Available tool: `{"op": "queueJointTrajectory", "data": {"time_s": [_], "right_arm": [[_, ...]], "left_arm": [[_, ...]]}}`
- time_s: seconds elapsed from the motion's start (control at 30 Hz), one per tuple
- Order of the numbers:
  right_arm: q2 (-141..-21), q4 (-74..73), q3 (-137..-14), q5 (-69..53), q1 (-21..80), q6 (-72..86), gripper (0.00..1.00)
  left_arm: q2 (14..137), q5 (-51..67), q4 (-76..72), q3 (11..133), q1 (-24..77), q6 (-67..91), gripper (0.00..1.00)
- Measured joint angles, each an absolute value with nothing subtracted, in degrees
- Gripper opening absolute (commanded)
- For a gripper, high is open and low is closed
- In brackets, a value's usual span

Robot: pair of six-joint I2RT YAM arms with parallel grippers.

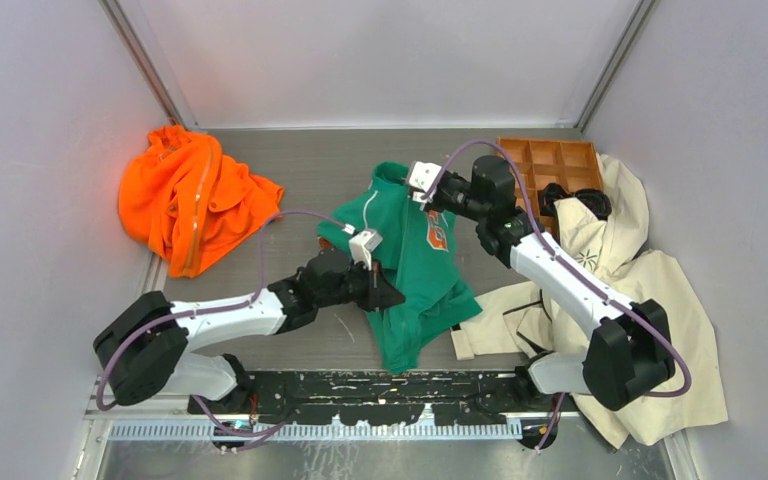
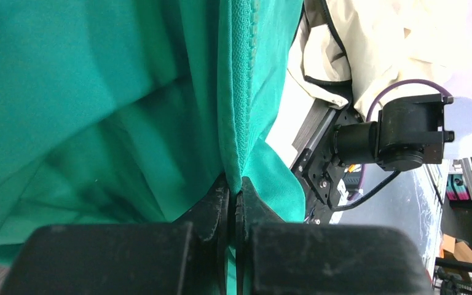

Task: Zip up the jacket
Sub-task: Zip the zipper on the jacket.

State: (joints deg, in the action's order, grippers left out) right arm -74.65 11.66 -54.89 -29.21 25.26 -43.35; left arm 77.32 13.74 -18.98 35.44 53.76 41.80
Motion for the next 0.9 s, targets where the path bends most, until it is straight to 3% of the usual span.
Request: {"op": "queueJointTrajectory", "data": {"time_s": [0.37,0.53,0.73,0.9], "right_arm": [[-75.90,7.44,-59.68,-32.49,25.50,-48.10,0.01],[-75.55,6.72,-60.01,-33.89,25.52,-48.07,0.01],[-69.71,9.30,-56.12,-33.43,25.87,-48.77,0.01],[-67.35,10.41,-54.43,-33.15,25.87,-48.66,0.01]], "left_arm": [[71.57,13.54,-21.30,30.00,51.57,41.30,0.00],[72.10,14.26,-22.94,29.12,50.83,41.58,0.12],[68.75,15.38,-16.53,28.58,50.98,41.23,0.50],[56.58,11.11,-8.71,28.53,50.96,39.33,0.77]]}}
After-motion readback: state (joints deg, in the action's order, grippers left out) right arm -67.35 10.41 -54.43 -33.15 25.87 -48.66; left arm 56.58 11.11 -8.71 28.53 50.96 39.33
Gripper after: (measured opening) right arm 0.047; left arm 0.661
